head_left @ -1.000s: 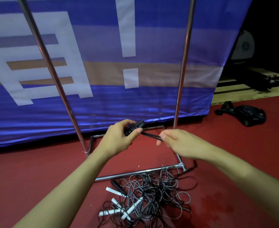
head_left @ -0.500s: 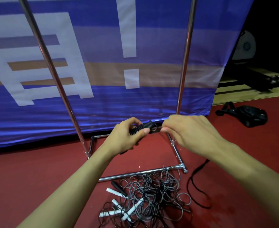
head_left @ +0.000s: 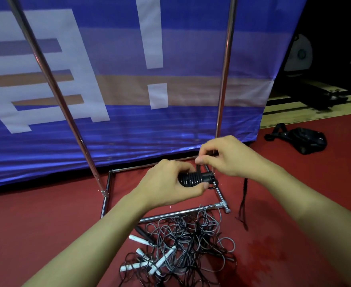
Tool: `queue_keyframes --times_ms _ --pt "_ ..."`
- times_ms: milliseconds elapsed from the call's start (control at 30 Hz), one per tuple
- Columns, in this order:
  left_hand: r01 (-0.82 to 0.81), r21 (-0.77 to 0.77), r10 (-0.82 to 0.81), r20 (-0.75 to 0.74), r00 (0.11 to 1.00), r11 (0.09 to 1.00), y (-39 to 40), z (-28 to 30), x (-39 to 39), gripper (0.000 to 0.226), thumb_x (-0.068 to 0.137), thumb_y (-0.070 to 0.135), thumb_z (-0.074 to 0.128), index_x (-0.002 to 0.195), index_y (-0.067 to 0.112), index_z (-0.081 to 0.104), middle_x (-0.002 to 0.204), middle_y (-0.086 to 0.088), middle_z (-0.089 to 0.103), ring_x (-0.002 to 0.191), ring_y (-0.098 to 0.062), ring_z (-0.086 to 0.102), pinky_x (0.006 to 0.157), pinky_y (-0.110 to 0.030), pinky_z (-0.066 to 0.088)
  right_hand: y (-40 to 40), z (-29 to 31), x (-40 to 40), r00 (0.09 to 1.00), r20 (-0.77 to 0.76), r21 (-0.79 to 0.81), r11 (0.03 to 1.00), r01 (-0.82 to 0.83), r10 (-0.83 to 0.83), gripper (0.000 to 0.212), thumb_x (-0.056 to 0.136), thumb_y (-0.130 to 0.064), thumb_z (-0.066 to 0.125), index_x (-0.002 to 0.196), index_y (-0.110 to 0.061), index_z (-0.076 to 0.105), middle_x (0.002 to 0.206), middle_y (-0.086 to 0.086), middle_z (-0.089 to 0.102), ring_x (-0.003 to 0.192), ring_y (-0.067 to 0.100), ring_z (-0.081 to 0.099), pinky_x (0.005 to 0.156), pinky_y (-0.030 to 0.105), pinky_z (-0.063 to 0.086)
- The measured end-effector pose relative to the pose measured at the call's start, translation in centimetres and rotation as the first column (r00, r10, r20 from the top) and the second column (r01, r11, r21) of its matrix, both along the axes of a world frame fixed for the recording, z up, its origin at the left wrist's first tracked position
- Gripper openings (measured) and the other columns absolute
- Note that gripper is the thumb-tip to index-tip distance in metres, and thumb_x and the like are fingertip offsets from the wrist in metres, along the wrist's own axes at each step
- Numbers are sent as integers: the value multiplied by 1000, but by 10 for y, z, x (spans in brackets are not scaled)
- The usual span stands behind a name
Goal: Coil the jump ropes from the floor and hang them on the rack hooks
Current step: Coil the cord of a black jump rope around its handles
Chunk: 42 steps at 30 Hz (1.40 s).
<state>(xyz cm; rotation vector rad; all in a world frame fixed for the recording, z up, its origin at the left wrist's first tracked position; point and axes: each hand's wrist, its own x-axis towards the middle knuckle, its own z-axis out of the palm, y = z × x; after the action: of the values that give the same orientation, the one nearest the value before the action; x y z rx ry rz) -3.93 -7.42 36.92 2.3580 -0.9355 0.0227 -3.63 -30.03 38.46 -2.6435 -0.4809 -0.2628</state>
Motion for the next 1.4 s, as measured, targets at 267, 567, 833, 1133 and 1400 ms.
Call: queue_keyframes --times_ms 267,567,833,1133,1400 --pt "120 -343 -235 -319 918 932 12 -1 9 33 91 28 79 114 22 56 80 -15 71 52 -27 65 52 -37 56 -5 -36 -4 915 -287 403 902 -154 284 68 94 -75 37 86 -11 58 76 -11 54 71 6 50 68 20 43" --pt "-19 -486 -148 -302 942 874 22 2 21 27 99 24 68 126 29 68 72 -7 68 53 -26 66 49 -37 57 -6 -48 -6 863 -341 702 711 -29 372 21 102 -21 61 118 -9 53 84 -14 58 69 7 46 67 22 42" --pt "-129 -345 44 -242 969 930 24 -18 32 28 95 36 74 122 35 67 81 -1 74 55 -18 70 56 -36 61 15 -29 -17 972 -222 188 982 -37 79 25 109 -22 46 98 -25 68 69 -10 67 67 4 62 67 18 43" --pt "-102 -230 11 -365 931 968 15 -24 31 28 97 42 69 117 29 54 83 -10 70 63 -31 74 55 -50 63 37 -3 -37 998 67 -487 872 45 -14 23 107 -40 40 116 -18 44 100 4 67 91 34 65 65 40 39" --pt "-87 -103 50 -322 945 991 15 -11 27 37 93 50 70 108 21 52 68 -4 69 54 -20 70 47 -33 57 18 5 -29 884 397 -548 836 12 247 34 103 -47 36 94 -26 60 87 -6 51 69 19 62 41 34 36"
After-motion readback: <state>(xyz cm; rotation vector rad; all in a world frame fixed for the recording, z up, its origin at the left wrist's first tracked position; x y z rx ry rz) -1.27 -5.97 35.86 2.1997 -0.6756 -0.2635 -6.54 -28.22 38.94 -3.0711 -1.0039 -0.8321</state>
